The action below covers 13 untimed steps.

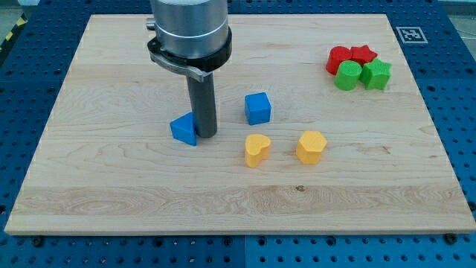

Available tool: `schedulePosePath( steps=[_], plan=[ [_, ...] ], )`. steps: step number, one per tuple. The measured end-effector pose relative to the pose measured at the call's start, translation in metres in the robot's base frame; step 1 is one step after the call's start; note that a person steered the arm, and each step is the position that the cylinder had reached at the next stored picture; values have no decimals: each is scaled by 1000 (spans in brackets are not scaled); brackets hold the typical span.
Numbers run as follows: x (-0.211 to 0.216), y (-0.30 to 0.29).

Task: Move the yellow heart to the bottom left of the blue triangle

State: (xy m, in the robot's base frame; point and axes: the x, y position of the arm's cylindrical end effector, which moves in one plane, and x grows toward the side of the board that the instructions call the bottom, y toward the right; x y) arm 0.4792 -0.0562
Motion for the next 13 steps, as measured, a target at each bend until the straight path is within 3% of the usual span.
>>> schedulePosePath(
  steps=[2,3,4,5,6,7,8,9,10,13],
  plan=[
    [2,-84],
    [2,-75],
    [27,-9],
    [100,24],
    [128,87],
    [100,185],
    [51,224],
    [8,221],
    [5,184],
    [63,-3]
  ],
)
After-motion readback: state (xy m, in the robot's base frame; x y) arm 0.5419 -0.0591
